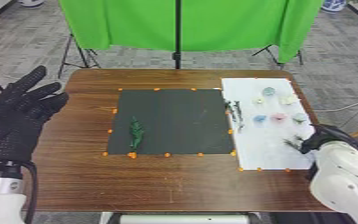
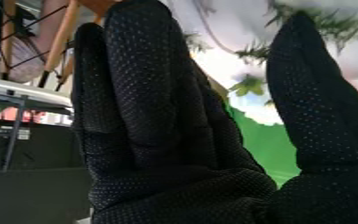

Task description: Arrange flowers

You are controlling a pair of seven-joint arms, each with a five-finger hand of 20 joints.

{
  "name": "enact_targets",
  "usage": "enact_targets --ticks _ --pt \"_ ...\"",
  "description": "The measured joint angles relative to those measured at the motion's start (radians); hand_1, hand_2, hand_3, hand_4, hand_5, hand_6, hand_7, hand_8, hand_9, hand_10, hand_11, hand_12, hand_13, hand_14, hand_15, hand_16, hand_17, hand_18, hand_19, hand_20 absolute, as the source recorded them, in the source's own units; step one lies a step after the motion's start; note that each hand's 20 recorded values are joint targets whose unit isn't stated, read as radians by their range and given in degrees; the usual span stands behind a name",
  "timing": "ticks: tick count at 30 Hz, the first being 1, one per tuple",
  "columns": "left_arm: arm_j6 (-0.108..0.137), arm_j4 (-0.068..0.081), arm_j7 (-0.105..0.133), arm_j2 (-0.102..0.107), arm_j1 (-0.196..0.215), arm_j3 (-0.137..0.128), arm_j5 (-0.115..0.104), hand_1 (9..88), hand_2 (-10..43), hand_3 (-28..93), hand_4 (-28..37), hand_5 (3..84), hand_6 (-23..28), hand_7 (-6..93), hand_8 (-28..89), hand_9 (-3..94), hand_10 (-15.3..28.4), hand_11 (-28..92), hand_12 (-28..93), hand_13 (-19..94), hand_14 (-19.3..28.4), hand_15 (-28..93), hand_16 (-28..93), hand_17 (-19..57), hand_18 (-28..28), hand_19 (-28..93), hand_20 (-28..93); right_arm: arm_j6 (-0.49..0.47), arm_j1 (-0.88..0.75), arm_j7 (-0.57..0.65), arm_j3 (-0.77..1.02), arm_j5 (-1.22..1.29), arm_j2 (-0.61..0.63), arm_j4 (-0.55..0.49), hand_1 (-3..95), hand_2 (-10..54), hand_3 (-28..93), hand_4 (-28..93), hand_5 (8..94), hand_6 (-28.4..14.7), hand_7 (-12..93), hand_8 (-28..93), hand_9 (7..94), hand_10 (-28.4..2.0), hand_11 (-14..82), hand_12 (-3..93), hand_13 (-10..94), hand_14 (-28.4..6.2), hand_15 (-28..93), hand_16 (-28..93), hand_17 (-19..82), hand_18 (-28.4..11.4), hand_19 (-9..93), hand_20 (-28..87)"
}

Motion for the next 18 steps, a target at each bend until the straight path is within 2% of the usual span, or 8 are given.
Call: enact_targets --ticks 6,10,12,15,16,18 --pt "0.000 0.001 -0.003 -0.001 -0.008 0.011 0.000 21.0 8.0 78 -26.6 36.0 9.2 13.8 -9 33.4 21.3 31 12 26 28.4 60 -12 -5.3 26.6 62 27 0.027 0.058 -0.005 -0.076 -0.013 0.001 0.028 46.6 -7.5 64 -21 61.0 -17.0 6 -9 65.3 -21.8 37.9 4.0 71 -12.3 62 5 45 -16.1 85 -19" --pt "0.000 0.001 -0.004 -0.002 -0.011 0.012 -0.001 21.0 8.0 78 -26.5 36.0 9.2 13.8 -9 33.4 21.3 31 12 26 28.4 60 -12 -5.3 26.6 62 26 0.053 0.084 -0.006 -0.102 -0.021 0.001 0.048 51.0 -8.9 66 -22 64.6 -15.1 6 -9 66.4 -21.0 41.4 2.5 71 -12.0 63 2 44 -15.1 80 -17" --pt "0.000 0.001 -0.004 -0.002 -0.011 0.012 -0.001 21.1 8.0 78 -26.5 36.0 9.2 13.8 -9 33.5 21.3 31 12 26 28.4 60 -12 -5.3 26.6 62 26 0.073 0.092 -0.008 -0.117 -0.033 0.004 0.058 54.3 -9.4 67 -25 69.1 -13.3 8 -10 66.6 -19.7 43.7 1.2 71 -11.3 63 1 45 -13.6 77 -17" --pt "0.000 0.001 -0.003 -0.002 -0.010 0.012 -0.003 21.1 8.0 78 -26.5 36.0 9.2 13.9 -9 33.5 21.2 31 12 26 28.4 60 -12 -5.2 26.5 62 26 0.129 0.113 -0.013 -0.168 -0.072 0.018 0.076 57.9 -9.5 64 -26 73.2 -11.4 8 -4 71.5 -18.2 35.3 6.0 72 -11.1 61 1 45 -13.8 77 -16" --pt "0.000 0.001 -0.003 -0.002 -0.010 0.012 -0.003 21.1 8.0 78 -26.5 36.0 9.2 13.9 -9 33.5 21.3 31 12 26 28.4 60 -12 -5.2 26.5 62 26 0.149 0.120 -0.014 -0.187 -0.086 0.023 0.081 60.0 -9.5 63 -27 75.6 -10.9 9 0 75.5 -17.3 28.8 10.2 74 -11.5 59 2 46 -14.8 78 -17" --pt "0.000 0.001 -0.003 -0.002 -0.010 0.012 -0.004 21.1 8.1 78 -26.5 36.0 9.2 13.8 -9 33.4 21.3 31 12 26 28.4 60 -12 -5.3 26.5 62 26 0.184 0.133 -0.018 -0.220 -0.114 0.031 0.090 61.6 -9.5 61 -27 77.3 -10.4 9 3 79.5 -16.1 22.9 14.7 75 -11.6 59 2 45 -15.6 79 -17"
